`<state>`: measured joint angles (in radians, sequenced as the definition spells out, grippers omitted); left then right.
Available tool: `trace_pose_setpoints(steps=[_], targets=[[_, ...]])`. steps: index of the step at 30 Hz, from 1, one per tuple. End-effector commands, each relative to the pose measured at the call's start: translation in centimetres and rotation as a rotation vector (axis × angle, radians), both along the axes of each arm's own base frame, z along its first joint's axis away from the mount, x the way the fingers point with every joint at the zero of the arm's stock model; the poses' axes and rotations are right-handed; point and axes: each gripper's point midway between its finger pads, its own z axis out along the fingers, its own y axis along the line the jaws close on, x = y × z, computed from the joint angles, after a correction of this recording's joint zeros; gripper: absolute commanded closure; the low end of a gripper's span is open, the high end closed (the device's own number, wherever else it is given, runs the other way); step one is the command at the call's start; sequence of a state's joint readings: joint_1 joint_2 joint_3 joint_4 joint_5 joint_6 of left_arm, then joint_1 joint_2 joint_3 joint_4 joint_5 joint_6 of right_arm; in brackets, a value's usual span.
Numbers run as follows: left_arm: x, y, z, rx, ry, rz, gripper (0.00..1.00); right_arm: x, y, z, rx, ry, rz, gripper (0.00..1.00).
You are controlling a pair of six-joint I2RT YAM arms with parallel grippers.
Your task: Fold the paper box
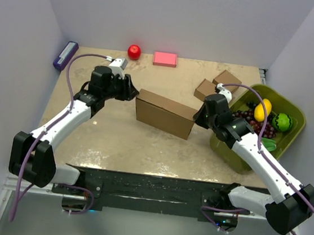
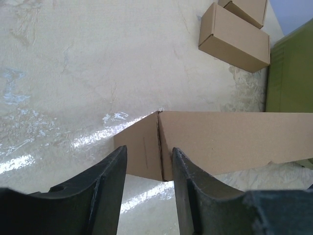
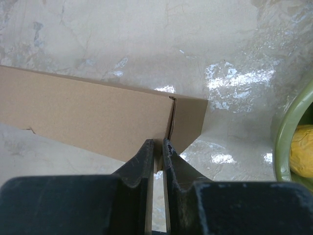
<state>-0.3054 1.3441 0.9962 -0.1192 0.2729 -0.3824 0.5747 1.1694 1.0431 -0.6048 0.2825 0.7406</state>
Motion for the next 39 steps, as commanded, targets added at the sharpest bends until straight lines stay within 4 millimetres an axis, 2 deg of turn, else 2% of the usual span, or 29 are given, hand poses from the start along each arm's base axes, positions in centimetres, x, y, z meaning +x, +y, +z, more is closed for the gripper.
trace_pose_setpoints(steps=[1, 4, 11, 18, 23, 33, 39], targets=[[-0.6, 0.4, 0.2, -0.004, -0.001, 0.001, 0.56, -4.8, -3.4, -7.0, -0.206, 0.288, 0.012, 0.9], [-1.0, 0.1, -0.2, -0.01, 0.009, -0.026, 0.59, -4.7, -3.4, -6.9, -0.202, 0.284, 0.01, 0.9], [-2.3, 0.3, -2.8, 0.049, 0.083, -0.073, 0.67, -5.0, -3.7, -6.9, -0.213, 0.29, 0.005, 0.9], [-4.2, 1.6, -6.8, 0.143, 0.212, -0.081, 0.75, -5.1, -3.8, -6.7, -0.218, 0.288, 0.005, 0.9], [-5.2, 2.2, -8.9, 0.189, 0.288, -0.089, 0.8, -4.9, -3.7, -6.4, -0.216, 0.284, 0.005, 0.89], [-8.3, 3.2, -13.2, 0.244, 0.448, -0.105, 0.84, -5.2, -3.2, -7.9, -0.208, 0.312, 0.034, 0.88], [-9.3, 3.9, -15.0, 0.275, 0.49, -0.1, 0.85, -6.1, -3.9, -8.5, -0.222, 0.326, 0.031, 0.89]])
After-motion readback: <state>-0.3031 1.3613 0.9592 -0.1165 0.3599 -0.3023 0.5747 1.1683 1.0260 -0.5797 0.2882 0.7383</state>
